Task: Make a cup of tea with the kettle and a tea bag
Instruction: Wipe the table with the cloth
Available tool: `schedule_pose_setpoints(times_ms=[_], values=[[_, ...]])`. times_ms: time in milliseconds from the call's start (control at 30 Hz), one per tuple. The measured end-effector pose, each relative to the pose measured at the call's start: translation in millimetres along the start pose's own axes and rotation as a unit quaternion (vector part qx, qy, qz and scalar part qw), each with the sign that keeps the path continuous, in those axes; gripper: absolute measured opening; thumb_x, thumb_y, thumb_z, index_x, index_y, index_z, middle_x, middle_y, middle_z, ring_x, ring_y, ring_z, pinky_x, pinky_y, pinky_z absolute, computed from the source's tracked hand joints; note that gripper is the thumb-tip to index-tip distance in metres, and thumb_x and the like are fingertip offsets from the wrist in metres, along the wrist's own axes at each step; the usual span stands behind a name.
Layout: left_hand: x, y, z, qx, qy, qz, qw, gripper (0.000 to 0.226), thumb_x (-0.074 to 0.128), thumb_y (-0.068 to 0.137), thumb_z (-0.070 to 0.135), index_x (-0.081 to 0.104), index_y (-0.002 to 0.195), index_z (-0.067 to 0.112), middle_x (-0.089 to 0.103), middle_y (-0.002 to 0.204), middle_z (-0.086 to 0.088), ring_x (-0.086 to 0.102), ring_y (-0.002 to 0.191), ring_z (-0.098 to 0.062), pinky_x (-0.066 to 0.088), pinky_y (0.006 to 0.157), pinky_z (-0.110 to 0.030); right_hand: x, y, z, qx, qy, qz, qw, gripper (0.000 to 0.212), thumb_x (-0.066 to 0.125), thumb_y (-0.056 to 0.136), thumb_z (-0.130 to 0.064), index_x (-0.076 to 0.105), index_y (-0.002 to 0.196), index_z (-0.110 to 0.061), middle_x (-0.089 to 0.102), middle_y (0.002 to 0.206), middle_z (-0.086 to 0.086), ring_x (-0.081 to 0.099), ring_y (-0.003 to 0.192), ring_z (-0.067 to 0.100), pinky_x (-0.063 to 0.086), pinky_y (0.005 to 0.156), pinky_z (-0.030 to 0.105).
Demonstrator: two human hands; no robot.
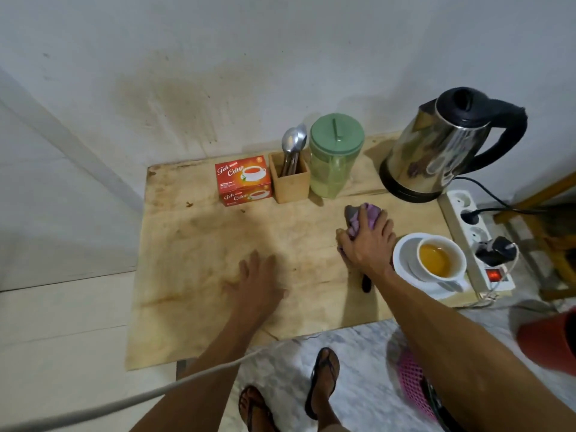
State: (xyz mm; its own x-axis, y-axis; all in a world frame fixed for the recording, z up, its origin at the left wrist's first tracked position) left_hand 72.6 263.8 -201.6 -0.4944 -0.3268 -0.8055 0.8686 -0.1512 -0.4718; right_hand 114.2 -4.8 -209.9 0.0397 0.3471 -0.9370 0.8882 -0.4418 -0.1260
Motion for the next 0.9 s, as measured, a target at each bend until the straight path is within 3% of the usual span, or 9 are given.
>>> schedule_pose_setpoints(times_ms=[167, 300, 400, 500, 600, 667, 733, 800, 900], values=[[-0.8, 0.7, 4.4, -0.021, 0.012, -0.002, 1.0, 0.085, 0.067, 0.084, 0.041, 0.015, 0.151, 0.033, -0.005, 0.163, -0.005, -0.004, 0.149, -0.037, 0.016, 0.109, -0.069, 30.6, -29.8, -43.9, -0.109, 0.023, 0.008, 0.994, 0.058, 0.032, 0.103, -0.036, 0.022, 0.157, -0.019, 0.021, 0.16, 0.026, 0.019, 0.146, 0.045, 0.018, 0.12, 0.051], [-1.6, -0.5, 5.4, -0.018, 0.026, -0.004, 0.999, 0.084, 0.064, 0.086, 0.043, 0.013, 0.152, 0.034, -0.006, 0.164, -0.005, -0.003, 0.149, -0.037, 0.019, 0.108, -0.069, 42.6, -46.9, -75.5, -0.241, 0.09, -0.03, 0.966, 0.054, 0.047, 0.097, -0.016, 0.039, 0.151, -0.017, 0.039, 0.146, 0.018, 0.041, 0.131, 0.035, 0.041, 0.108, 0.049], [0.0, 0.0, 5.6, -0.022, 0.016, -0.01, 1.0, 0.086, 0.066, 0.085, 0.043, 0.013, 0.151, 0.036, -0.006, 0.164, -0.003, -0.004, 0.15, -0.036, 0.018, 0.108, -0.073, 35.5, -41.6, -72.0, -0.298, 0.103, -0.046, 0.948, 0.055, 0.047, 0.096, -0.014, 0.04, 0.15, -0.026, 0.035, 0.146, 0.008, 0.046, 0.126, 0.029, 0.047, 0.101, 0.047], [-0.1, -1.2, 3.6, -0.017, 0.013, -0.005, 1.0, 0.086, 0.066, 0.085, 0.041, 0.012, 0.152, 0.034, -0.008, 0.164, -0.004, -0.006, 0.149, -0.037, 0.016, 0.109, -0.071, 2.9, -14.9, -56.0, -0.227, 0.123, 0.048, 0.965, 0.045, 0.047, 0.099, -0.029, 0.042, 0.143, -0.037, 0.044, 0.147, -0.005, 0.05, 0.129, 0.021, 0.045, 0.105, 0.044], [-0.6, -0.4, 2.8, -0.012, 0.017, 0.002, 1.0, 0.086, 0.064, 0.087, 0.041, 0.01, 0.152, 0.034, -0.009, 0.164, -0.004, -0.007, 0.15, -0.036, 0.015, 0.11, -0.068, -25.4, 33.6, -24.2, -0.091, 0.11, 0.129, 0.981, 0.026, 0.039, 0.098, -0.056, 0.05, 0.116, -0.04, 0.065, 0.107, -0.022, 0.062, 0.096, -0.004, 0.05, 0.089, 0.042], [0.3, 0.6, 3.8, -0.01, 0.021, 0.006, 1.0, 0.085, 0.064, 0.087, 0.042, 0.01, 0.152, 0.035, -0.009, 0.164, -0.004, -0.007, 0.15, -0.036, 0.014, 0.11, -0.069, -28.5, 58.0, -5.4, -0.047, 0.095, 0.128, 0.986, 0.042, 0.031, 0.096, -0.052, 0.047, 0.129, -0.032, 0.054, 0.136, 0.003, 0.051, 0.126, 0.017, 0.041, 0.105, 0.053], [-0.1, 0.2, 6.0, -0.012, 0.021, 0.004, 1.0, 0.085, 0.064, 0.087, 0.043, 0.01, 0.152, 0.035, -0.01, 0.163, -0.003, -0.008, 0.15, -0.035, 0.013, 0.11, -0.07, -11.9, 72.2, 5.7, -0.033, 0.041, 0.078, 0.996, 0.057, 0.033, 0.097, -0.04, 0.034, 0.15, -0.019, 0.027, 0.155, 0.025, 0.025, 0.142, 0.042, 0.028, 0.115, 0.056], [0.0, 2.0, 5.9, -0.012, 0.022, -0.003, 1.0, 0.085, 0.064, 0.087, 0.042, 0.01, 0.152, 0.036, -0.011, 0.163, -0.003, -0.009, 0.15, -0.035, 0.014, 0.109, -0.07, 4.0, 65.7, 5.8, -0.006, 0.059, 0.063, 0.996, 0.058, 0.035, 0.1, -0.035, 0.026, 0.155, -0.017, 0.016, 0.16, 0.025, 0.016, 0.146, 0.043, 0.023, 0.118, 0.054], [-0.7, 10.3, 8.6, -0.009, 0.011, -0.028, 1.0, 0.088, 0.066, 0.084, 0.044, 0.009, 0.152, 0.038, -0.014, 0.163, 0.0, -0.013, 0.149, -0.034, 0.014, 0.108, -0.072, 11.5, 28.7, -17.7, -0.089, 0.063, 0.079, 0.991, 0.053, 0.034, 0.102, -0.03, 0.032, 0.153, -0.017, 0.025, 0.157, 0.022, 0.03, 0.141, 0.04, 0.034, 0.114, 0.051]])
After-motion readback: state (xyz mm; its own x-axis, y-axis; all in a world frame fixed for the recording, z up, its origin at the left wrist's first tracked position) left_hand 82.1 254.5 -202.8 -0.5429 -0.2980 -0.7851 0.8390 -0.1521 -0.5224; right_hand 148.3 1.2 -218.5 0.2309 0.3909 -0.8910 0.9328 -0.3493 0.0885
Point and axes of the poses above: each hand's wrist, its own y-axis towards the middle knuckle, its own x-axis out of the palm, z = x × y, the point moved 5 cm from there along y, towards the middle knuckle
